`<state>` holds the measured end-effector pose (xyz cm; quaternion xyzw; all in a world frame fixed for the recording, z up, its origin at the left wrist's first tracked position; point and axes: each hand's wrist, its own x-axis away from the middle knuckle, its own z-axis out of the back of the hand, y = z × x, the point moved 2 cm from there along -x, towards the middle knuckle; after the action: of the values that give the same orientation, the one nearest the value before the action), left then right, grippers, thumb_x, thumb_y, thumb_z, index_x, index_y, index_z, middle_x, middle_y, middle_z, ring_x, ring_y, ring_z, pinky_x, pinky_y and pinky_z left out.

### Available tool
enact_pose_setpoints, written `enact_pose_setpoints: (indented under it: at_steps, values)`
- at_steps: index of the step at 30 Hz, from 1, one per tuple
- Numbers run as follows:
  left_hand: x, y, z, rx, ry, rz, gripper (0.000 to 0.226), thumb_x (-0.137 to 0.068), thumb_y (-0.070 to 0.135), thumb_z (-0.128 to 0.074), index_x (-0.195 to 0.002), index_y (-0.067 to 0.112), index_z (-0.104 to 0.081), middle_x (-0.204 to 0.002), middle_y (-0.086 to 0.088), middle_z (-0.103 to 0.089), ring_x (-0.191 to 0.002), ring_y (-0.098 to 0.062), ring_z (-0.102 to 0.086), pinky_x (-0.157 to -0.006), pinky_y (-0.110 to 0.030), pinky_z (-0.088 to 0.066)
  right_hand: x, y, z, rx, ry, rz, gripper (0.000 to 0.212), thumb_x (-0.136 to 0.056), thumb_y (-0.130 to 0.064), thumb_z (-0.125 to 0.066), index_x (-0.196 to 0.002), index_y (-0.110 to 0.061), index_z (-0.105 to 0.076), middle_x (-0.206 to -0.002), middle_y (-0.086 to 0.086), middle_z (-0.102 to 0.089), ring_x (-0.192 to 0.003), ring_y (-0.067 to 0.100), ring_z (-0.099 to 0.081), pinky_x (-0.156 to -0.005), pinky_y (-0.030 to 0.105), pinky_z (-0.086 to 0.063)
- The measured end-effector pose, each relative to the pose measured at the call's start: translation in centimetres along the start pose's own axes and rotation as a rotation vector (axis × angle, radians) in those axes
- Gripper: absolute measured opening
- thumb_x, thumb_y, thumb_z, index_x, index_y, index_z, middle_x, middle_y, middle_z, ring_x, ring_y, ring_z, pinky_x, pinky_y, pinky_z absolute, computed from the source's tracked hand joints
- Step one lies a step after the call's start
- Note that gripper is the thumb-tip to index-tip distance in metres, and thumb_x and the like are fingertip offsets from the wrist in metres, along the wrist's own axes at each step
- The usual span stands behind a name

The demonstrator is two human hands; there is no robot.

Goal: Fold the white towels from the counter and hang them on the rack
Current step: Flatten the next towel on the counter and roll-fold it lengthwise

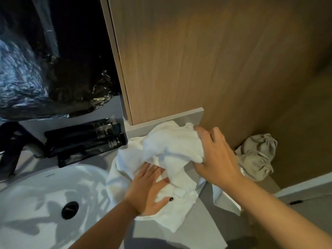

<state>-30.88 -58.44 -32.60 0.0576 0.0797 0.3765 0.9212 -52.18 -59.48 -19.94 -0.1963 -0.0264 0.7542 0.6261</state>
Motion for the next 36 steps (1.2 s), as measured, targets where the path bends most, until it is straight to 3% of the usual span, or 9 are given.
enact_pose_setpoints:
  at_steps: [8, 13, 18, 22, 24, 27, 30, 34, 36]
  values:
    - [0.1, -0.6, -1.5, 0.07, 0.231, -0.024, 0.044, -0.075, 0.058, -0.066, -0.106, 0.026, -0.065, -0.11, -0.007, -0.058, -0.103, -0.03, -0.053, -0.11, -0.045, -0.031, 1.0, 1.5, -1.4, 0.047, -0.21, -0.06, 0.08, -0.075, -0.04, -0.074, -0.143, -0.02, -0.039, -0.113, 0.001, -0.048, -0.094, 0.026, -0.058, -0.064, 0.028, -0.038]
    - [0.3, -0.3, -1.3, 0.087, 0.31, -0.025, 0.054, -0.073, 0.055, -0.069, -0.118, 0.027, -0.059, -0.117, -0.01, -0.06, -0.111, -0.029, -0.05, -0.112, -0.044, -0.028, 0.8, 2.5, -0.3, -0.094, -0.218, -0.069, 0.075, -0.082, -0.045, -0.07, -0.145, -0.023, -0.035, -0.133, 0.001, -0.055, -0.115, 0.024, -0.058, -0.086, 0.038, -0.051]
    - [1.4, 3.1, -1.3, 0.363, 0.342, 0.266, 0.053, -0.075, 0.048, -0.068, -0.124, 0.033, -0.056, -0.137, 0.003, -0.051, -0.128, -0.021, -0.05, -0.119, -0.024, -0.016, 0.2, 2.7, 2.2, -0.242, -0.213, -0.109, 0.065, -0.076, -0.053, -0.071, -0.132, -0.033, -0.044, -0.116, -0.012, -0.064, -0.102, 0.014, -0.062, -0.08, 0.026, -0.049]
    - [1.2, 8.2, 0.7, 0.72, 0.554, 0.563, 0.052, -0.079, 0.05, -0.071, -0.125, 0.05, -0.047, -0.142, 0.022, -0.04, -0.131, 0.008, -0.038, -0.104, -0.005, -0.028, 0.4, 2.9, 4.5, -0.482, -0.191, -0.124, 0.04, -0.08, -0.048, -0.071, -0.116, -0.038, -0.056, -0.101, -0.026, -0.064, -0.09, -0.008, -0.06, -0.068, 0.007, -0.042]
    - [0.3, 10.7, 1.8, 0.796, 0.627, 0.709, 0.047, -0.084, 0.039, -0.073, -0.119, 0.05, -0.044, -0.139, 0.018, -0.043, -0.128, 0.003, -0.041, -0.106, -0.015, -0.033, 1.2, 3.2, 5.7, -0.602, -0.161, -0.115, 0.026, -0.087, -0.039, -0.068, -0.112, -0.037, -0.062, -0.099, -0.024, -0.067, -0.091, -0.007, -0.061, -0.071, 0.012, -0.043]
    - [-1.2, 12.8, 3.3, 0.842, 0.728, 0.868, 0.02, -0.093, 0.031, -0.065, -0.11, 0.03, -0.054, -0.128, 0.001, -0.054, -0.122, -0.016, -0.049, -0.108, -0.038, -0.039, 3.2, 4.0, 8.0, -0.731, -0.134, -0.09, 0.019, -0.091, -0.026, -0.066, -0.107, -0.036, -0.067, -0.098, -0.022, -0.069, -0.093, 0.0, -0.063, -0.075, 0.021, -0.048]
    - [-2.1, 14.8, 5.2, 0.849, 0.853, 0.942, 0.011, -0.096, 0.025, -0.059, -0.105, 0.02, -0.062, -0.118, 0.002, -0.056, -0.111, -0.017, -0.053, -0.107, -0.043, -0.042, 5.6, 5.8, 10.8, -0.811, -0.123, -0.074, 0.019, -0.091, -0.025, -0.064, -0.107, -0.035, -0.067, -0.099, -0.022, -0.068, -0.093, 0.0, -0.064, -0.074, 0.017, -0.048]
    - [-3.1, 20.1, 9.2, 0.853, 0.985, 0.942, 0.02, -0.096, 0.034, -0.056, -0.112, 0.023, -0.062, -0.132, 0.009, -0.049, -0.117, -0.005, -0.047, -0.109, -0.018, -0.036, 9.4, 9.7, 13.8, -0.755, 0.008, -0.116, 0.024, -0.087, -0.029, -0.069, -0.11, -0.034, -0.064, -0.1, -0.019, -0.068, -0.093, -0.004, -0.062, -0.079, 0.021, -0.052]
    - [-3.5, 23.4, 11.6, 0.823, 1.046, 0.91, 0.015, -0.095, 0.032, -0.056, -0.107, 0.026, -0.062, -0.125, 0.018, -0.049, -0.109, 0.006, -0.048, -0.091, 0.001, -0.03, 11.6, 11.0, 15.0, -0.699, 0.095, -0.138, 0.03, -0.084, -0.027, -0.072, -0.111, -0.034, -0.061, -0.102, -0.017, -0.067, -0.093, -0.008, -0.06, -0.073, 0.012, -0.05]
